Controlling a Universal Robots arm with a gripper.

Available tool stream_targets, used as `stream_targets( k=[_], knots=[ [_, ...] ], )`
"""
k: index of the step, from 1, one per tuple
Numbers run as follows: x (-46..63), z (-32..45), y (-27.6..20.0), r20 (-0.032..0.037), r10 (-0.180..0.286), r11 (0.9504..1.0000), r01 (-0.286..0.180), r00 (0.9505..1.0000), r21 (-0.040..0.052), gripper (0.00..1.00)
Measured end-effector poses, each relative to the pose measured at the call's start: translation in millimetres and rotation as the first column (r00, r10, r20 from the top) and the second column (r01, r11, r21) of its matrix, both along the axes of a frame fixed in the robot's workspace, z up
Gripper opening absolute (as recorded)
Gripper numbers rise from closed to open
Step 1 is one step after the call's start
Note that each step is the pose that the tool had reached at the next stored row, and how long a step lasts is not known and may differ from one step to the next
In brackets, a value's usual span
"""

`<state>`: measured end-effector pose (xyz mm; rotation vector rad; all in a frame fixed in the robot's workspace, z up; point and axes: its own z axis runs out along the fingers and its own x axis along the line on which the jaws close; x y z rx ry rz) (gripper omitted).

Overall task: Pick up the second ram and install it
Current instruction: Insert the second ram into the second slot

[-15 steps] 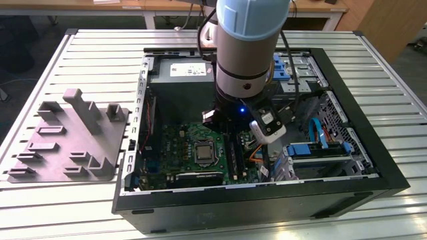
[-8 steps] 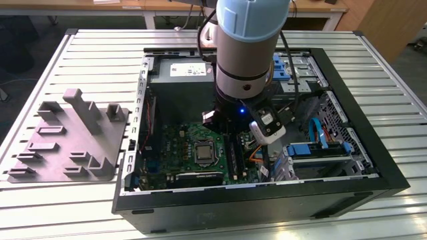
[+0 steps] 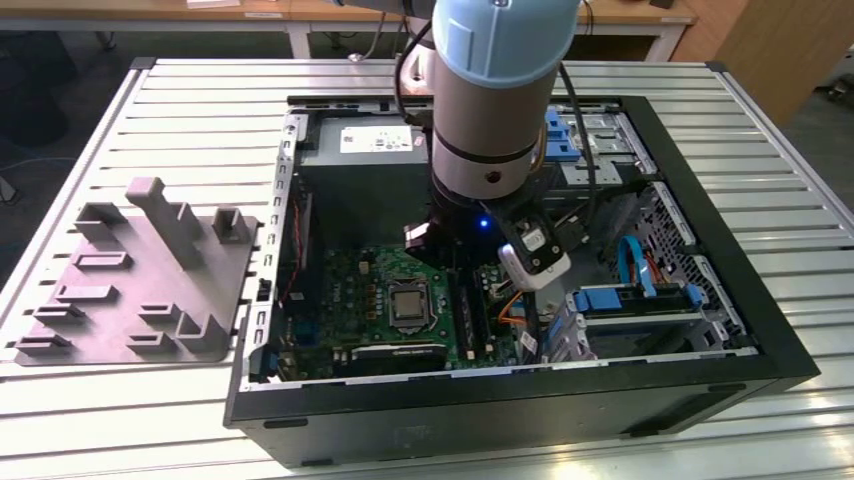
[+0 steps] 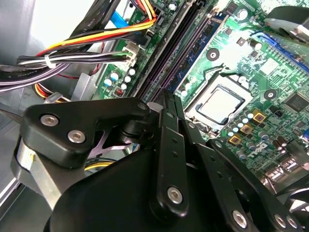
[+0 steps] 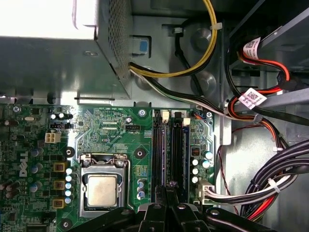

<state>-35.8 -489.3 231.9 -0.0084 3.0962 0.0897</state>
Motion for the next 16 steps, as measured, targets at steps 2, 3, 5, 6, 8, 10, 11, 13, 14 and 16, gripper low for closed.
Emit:
stream_targets(
  k=[2,3,5,6,8,10,11,13,14,16],
  knots=[
    [0.0,-0.4,0.0,0.0000,0.000,1.0000,0.000,1.0000,0.0002,0.11],
    [0.0,-0.8,0.0,0.0000,0.000,1.0000,0.000,1.0000,0.0002,0.11],
    [0.0,-1.0,0.0,-0.0001,0.000,1.0000,0.000,1.0000,-0.0001,0.11],
    [0.0,-1.0,0.0,-0.0001,0.000,1.0000,0.000,1.0000,-0.0002,0.11],
    [0.0,-1.5,0.0,0.0000,0.000,1.0000,0.000,1.0000,0.0002,0.11],
    [0.0,-2.2,0.0,0.0000,0.000,1.0000,0.000,1.0000,0.0001,0.11],
    [0.0,-2.2,0.0,0.0000,0.000,1.0000,0.000,1.0000,0.0001,0.11],
    [0.0,-2.2,0.0,0.0000,0.000,1.0000,0.000,1.0000,0.0000,0.11],
    [0.0,-2.2,0.0,-0.0001,0.000,1.0000,0.000,1.0000,-0.0001,0.11],
    [0.0,-2.9,0.0,0.0000,0.000,1.0000,0.000,1.0000,0.0001,0.11]
  ],
)
